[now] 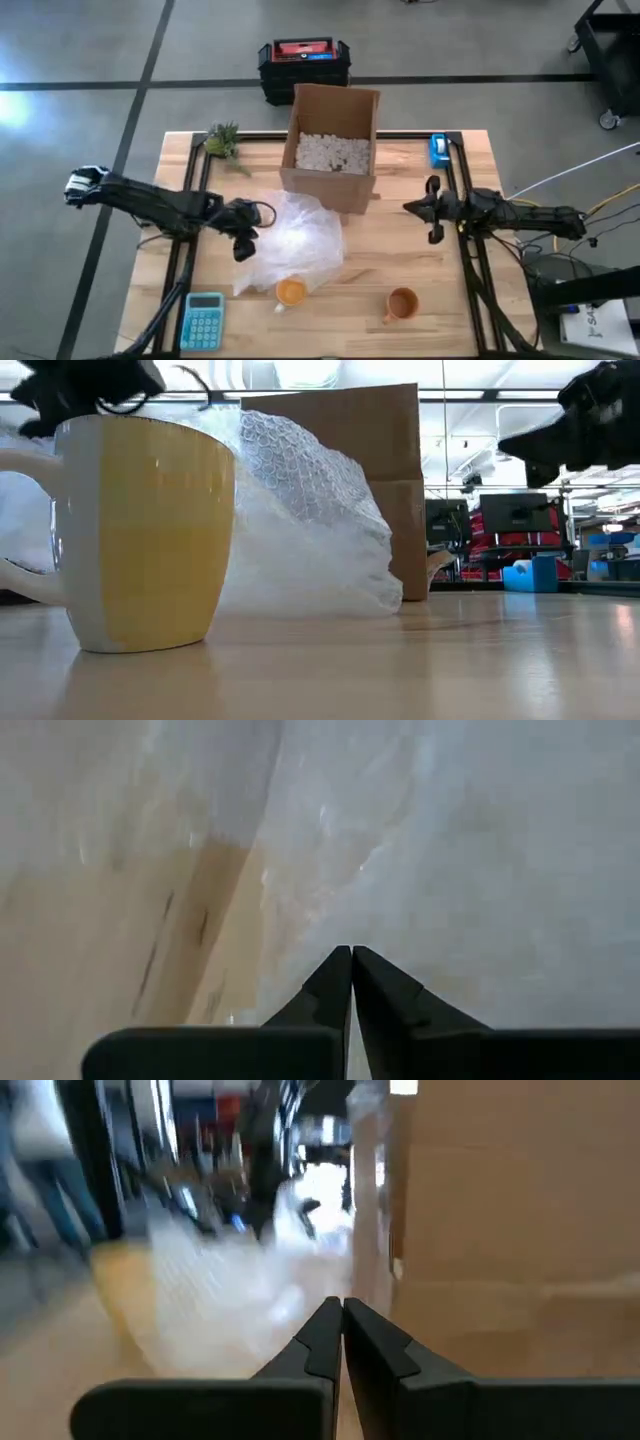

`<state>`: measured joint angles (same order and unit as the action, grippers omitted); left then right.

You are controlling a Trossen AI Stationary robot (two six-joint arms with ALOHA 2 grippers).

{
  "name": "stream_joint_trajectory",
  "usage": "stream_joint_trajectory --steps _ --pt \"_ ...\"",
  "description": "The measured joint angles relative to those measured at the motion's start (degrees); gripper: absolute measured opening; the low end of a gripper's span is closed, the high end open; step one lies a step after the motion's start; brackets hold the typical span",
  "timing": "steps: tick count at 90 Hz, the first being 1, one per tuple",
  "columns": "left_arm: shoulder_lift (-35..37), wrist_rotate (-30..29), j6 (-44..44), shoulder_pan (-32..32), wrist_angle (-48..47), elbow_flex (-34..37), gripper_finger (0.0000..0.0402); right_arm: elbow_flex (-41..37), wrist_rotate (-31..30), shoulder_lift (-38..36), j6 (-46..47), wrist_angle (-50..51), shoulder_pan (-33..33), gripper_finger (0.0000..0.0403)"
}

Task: Wrap mug
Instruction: Wrap the orange mug with bubble wrap

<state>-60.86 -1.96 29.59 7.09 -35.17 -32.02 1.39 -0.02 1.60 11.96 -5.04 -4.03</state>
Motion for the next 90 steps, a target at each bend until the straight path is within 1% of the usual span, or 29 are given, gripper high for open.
stream_joint_trajectory --steps 4,9,24,32,38,45,50,53,63,69,82,90 --pt "-1.3 0.0 1.0 0.0 0.0 0.9 0.0 0.0 -1.7 0.0 3.4 -1.8 0.0 0.0" --pt "-2.3 -0.1 2.1 0.0 -0.1 1.9 0.0 0.0 -3.1 0.0 5.3 -4.5 0.0 0.0" --pt "-3.8 -2.3 4.1 0.0 5.5 5.0 0.0 0.1 -3.1 0.2 8.1 -9.4 0.0 0.0" --pt "-4.0 -3.0 4.1 0.0 9.1 5.9 0.0 0.1 -2.2 3.6 8.1 -9.3 0.9 0.0" --pt "-4.0 -3.8 4.0 0.0 10.0 6.1 0.0 0.0 -0.6 9.4 7.9 -12.1 2.3 0.0" --pt "-4.0 -5.0 3.7 0.0 10.3 6.0 0.0 0.3 -0.2 17.2 5.3 -20.9 4.4 0.0" --pt "-3.9 -5.6 3.5 -0.1 10.4 5.8 0.0 3.0 -0.1 23.5 1.3 -24.6 6.1 0.0" --pt "-3.9 -5.9 3.5 -0.1 10.6 5.7 0.0 5.6 -0.1 27.5 -1.5 -24.6 7.1 0.0" --pt "-3.9 -6.1 3.7 -0.1 10.7 5.2 0.0 15.1 -0.3 40.6 -10.5 -19.9 9.4 0.0" --pt "-3.9 -6.1 3.8 -0.1 10.9 4.8 0.0 21.3 -1.3 47.7 -14.7 -16.7 10.1 0.0" --pt "-3.9 -6.1 3.5 -0.1 13.1 4.6 0.0 34.9 -1.8 60.9 -19.6 -9.3 10.1 0.0" --pt "-3.9 -6.3 2.8 -0.1 14.0 4.6 0.0 42.5 -4.2 68.0 -20.8 -5.6 10.4 0.0"
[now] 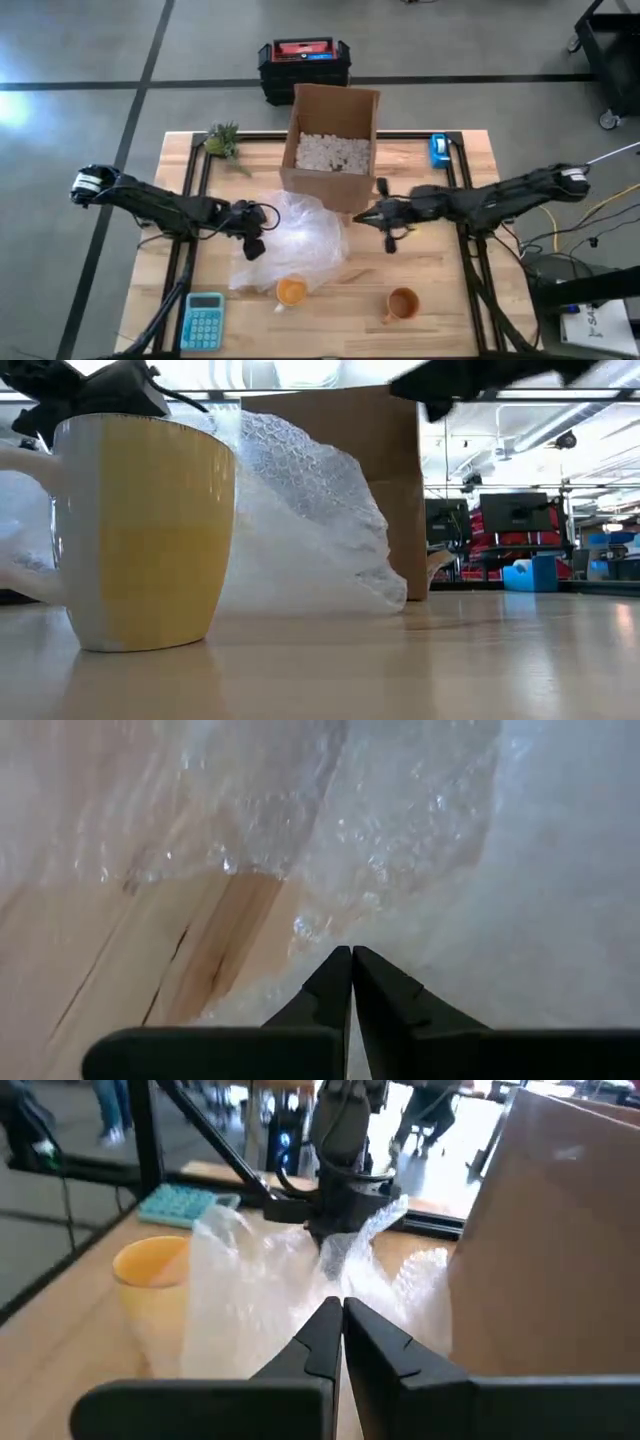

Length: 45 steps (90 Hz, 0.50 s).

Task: Wrap mug
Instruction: Wrap the orange mug with bubble wrap

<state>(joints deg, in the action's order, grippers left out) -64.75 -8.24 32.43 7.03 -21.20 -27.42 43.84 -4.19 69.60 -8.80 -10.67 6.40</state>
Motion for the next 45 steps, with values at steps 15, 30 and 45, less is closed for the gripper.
stream_joint_trajectory --steps 15,30,45 --pt "-0.1 -0.4 -1.1 0.0 2.0 0.0 0.0 12.0 -4.7 12.0 -3.2 5.8 0.9 0.0" --pt "-0.1 -1.8 -1.4 0.0 2.3 0.0 0.0 21.6 -8.1 21.0 -4.2 17.2 1.9 0.0" --pt "-0.1 -2.0 -1.7 0.0 2.4 0.0 0.0 27.9 -19.6 24.0 -6.0 30.7 3.6 0.0"
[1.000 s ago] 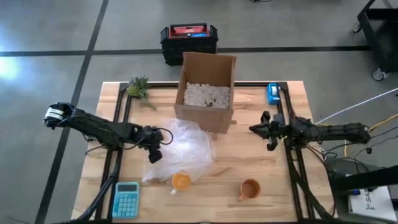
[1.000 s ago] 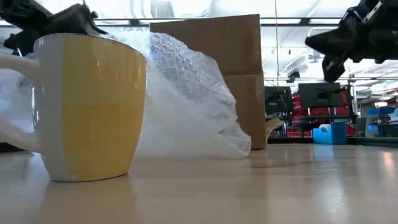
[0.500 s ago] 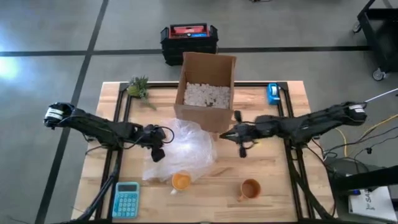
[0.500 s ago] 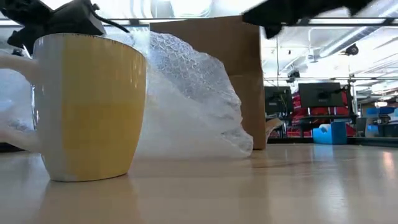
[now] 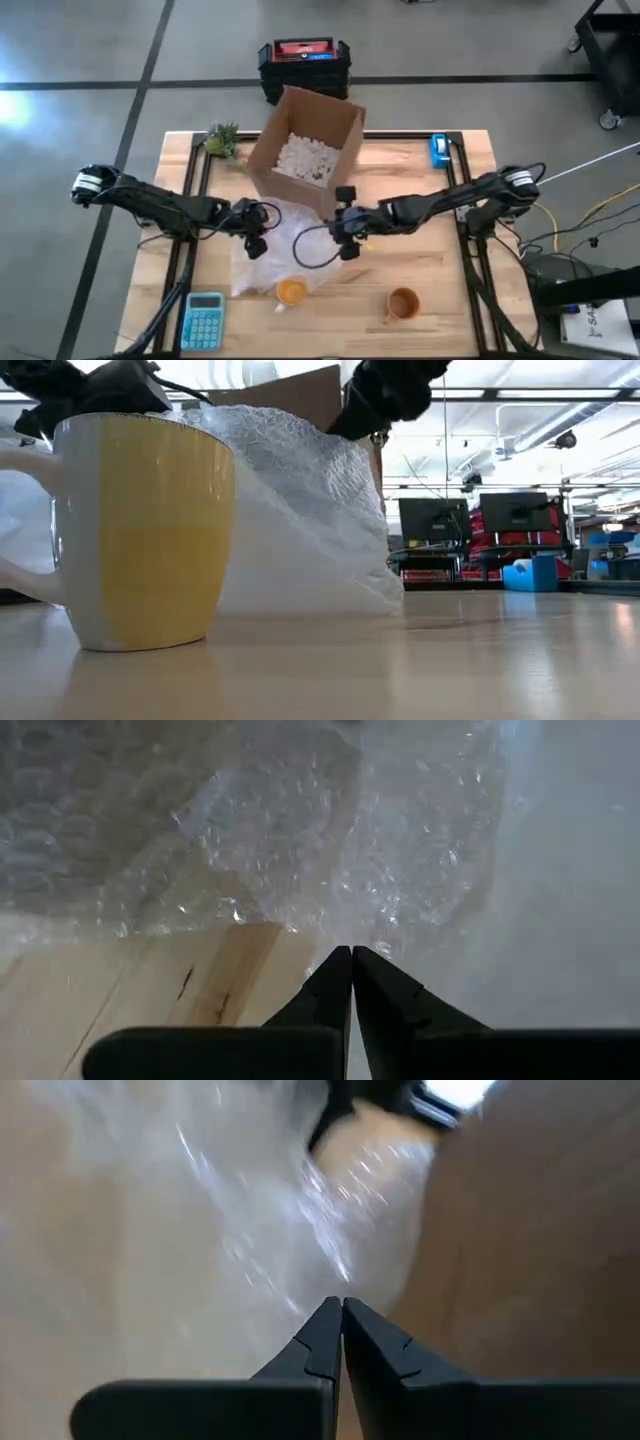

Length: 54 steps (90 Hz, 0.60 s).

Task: Wrap mug
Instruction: Wrap the orange mug with bubble wrap

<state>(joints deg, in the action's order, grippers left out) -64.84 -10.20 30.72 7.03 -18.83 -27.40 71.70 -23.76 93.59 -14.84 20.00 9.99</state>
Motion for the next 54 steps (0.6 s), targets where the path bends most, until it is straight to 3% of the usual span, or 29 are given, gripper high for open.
stream_joint_trajectory --steps 12,22,44,54 --pt "0.0 0.0 0.0 0.0 0.1 0.0 0.0 1.1 -1.8 -3.0 2.9 7.7 0.8 0.0" --pt "0.0 -0.2 -0.1 0.0 0.3 0.0 0.0 -2.2 -1.6 -7.5 8.3 6.6 1.2 0.0" --pt "0.0 -1.5 -1.8 0.0 2.9 0.0 0.0 -17.8 1.7 -7.5 15.7 -26.0 -0.4 0.0" --pt "0.0 -1.5 -2.2 0.0 4.1 0.0 0.0 -20.9 1.1 -4.6 17.9 -30.1 -3.4 0.0"
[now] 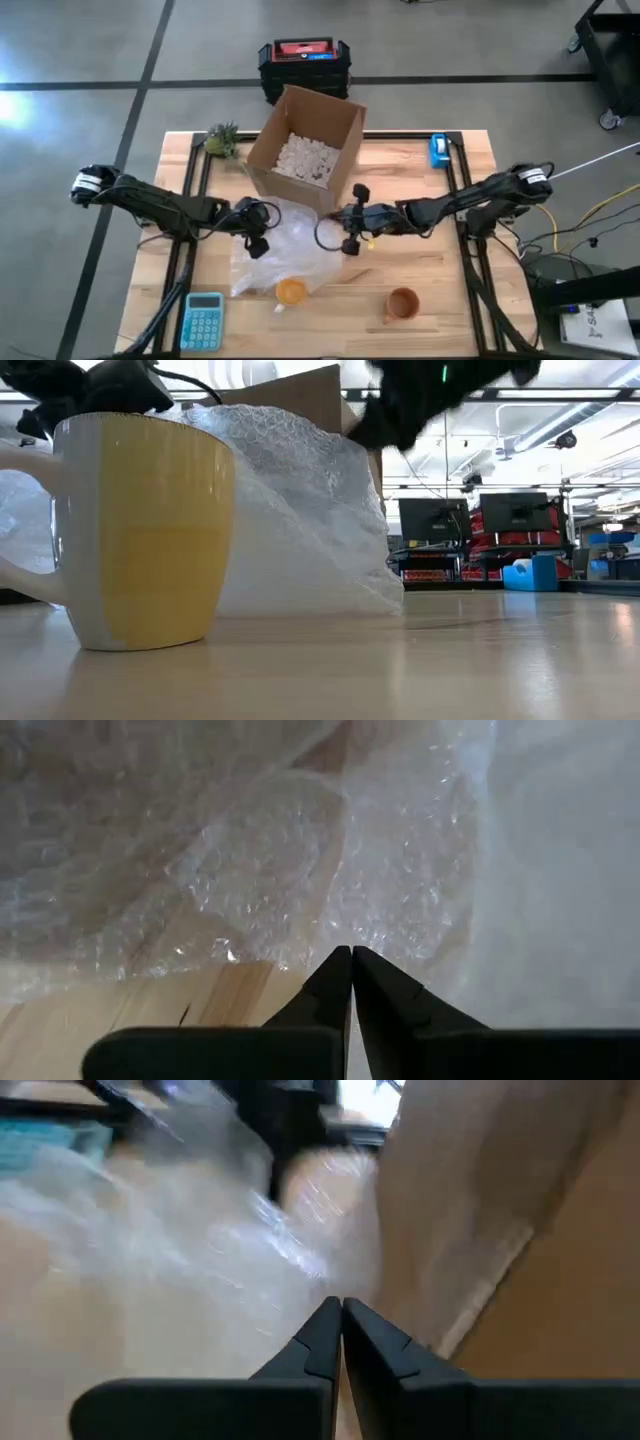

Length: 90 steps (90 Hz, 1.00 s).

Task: Wrap mug
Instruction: Wrap the orange mug with bubble wrap

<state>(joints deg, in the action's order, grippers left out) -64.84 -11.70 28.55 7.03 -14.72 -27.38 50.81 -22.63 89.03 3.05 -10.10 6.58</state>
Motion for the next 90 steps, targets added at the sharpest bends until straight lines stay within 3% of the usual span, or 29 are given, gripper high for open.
stream_joint_trajectory --steps 15,31,46,56,65,73,83,90 --pt "0.0 0.0 -1.0 0.0 1.2 0.0 0.0 -1.6 -5.9 0.8 -1.1 0.4 -5.3 0.0" --pt "-0.2 0.0 -1.1 0.0 1.4 0.0 0.0 -2.1 -4.4 -2.5 -3.2 4.7 -7.2 0.0" --pt "-0.5 0.0 -1.3 0.0 1.7 0.2 0.0 0.3 10.3 -9.4 -5.4 6.7 -3.5 0.0" --pt "-0.6 0.0 -1.0 0.0 1.6 0.1 0.0 0.7 16.6 -10.2 -6.2 0.7 -0.1 0.0" --pt "-0.6 0.1 -0.9 0.0 1.8 0.1 0.0 1.0 16.5 -6.0 -9.6 -8.8 2.8 0.0" --pt "-0.6 0.1 -0.9 0.0 2.1 0.1 0.0 4.2 16.6 1.1 -10.9 -10.0 3.1 0.0" --pt "-0.6 0.2 -0.9 0.0 2.1 0.1 0.0 11.7 13.2 10.6 -13.5 -1.6 2.2 0.0" --pt "-0.6 0.2 -0.8 0.0 1.9 0.1 0.0 18.6 5.1 16.1 -17.0 11.5 1.8 0.0"
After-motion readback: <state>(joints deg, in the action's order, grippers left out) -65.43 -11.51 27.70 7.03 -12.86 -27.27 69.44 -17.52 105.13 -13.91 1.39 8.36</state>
